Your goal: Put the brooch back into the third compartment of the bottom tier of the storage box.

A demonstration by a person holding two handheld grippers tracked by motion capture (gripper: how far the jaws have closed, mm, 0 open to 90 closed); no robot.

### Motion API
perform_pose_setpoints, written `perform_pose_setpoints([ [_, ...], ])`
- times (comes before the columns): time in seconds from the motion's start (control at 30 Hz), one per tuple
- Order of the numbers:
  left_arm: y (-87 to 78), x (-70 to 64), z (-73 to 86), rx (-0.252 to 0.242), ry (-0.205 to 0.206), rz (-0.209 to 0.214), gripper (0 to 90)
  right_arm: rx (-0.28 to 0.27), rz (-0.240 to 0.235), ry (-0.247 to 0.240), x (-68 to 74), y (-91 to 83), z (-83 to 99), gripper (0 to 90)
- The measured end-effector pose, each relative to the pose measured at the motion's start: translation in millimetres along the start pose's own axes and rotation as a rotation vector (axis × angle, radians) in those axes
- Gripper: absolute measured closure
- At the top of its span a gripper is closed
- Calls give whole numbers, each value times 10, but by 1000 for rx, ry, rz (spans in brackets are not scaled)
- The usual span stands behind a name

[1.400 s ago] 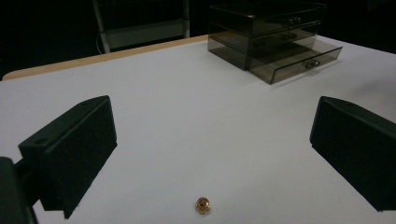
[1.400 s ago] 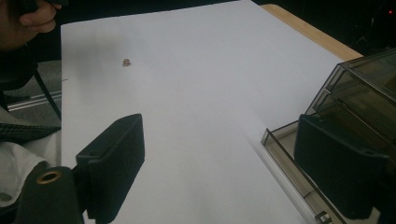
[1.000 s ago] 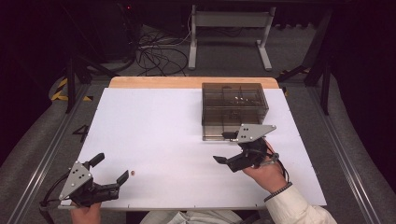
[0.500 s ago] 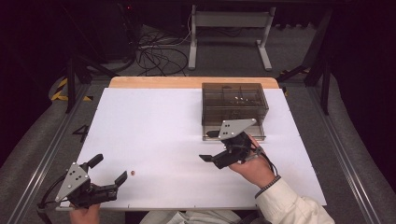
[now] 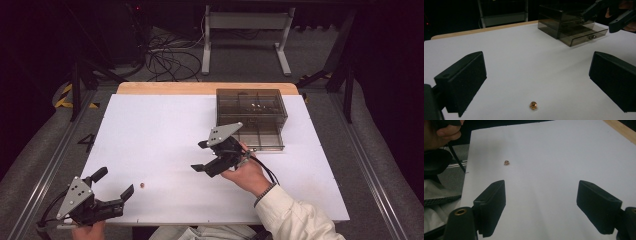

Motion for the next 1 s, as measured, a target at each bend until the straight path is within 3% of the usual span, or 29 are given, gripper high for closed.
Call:
perform_pose_setpoints([
  [0.33,-9,25,0,-5,-12,-8,21,-34,-38,16,70,346,-31,244],
  [0.53,-2,33,3,6,4,-31,29,-27,-51,10,83,457,-31,244],
  [1.0,0,45,-9,-7,-11,-16,27,-46,-80,7,179,639,-70,249],
])
Point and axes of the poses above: each handheld gripper's, and its own axes: y roughly forward along the jaws, z roughly out of its underside, x roughly to its left, the point moved 3 cm from there along y, roughly forward along the jaws, and after that the axes turned 3 degrees about -x, right-handed, at the moved point
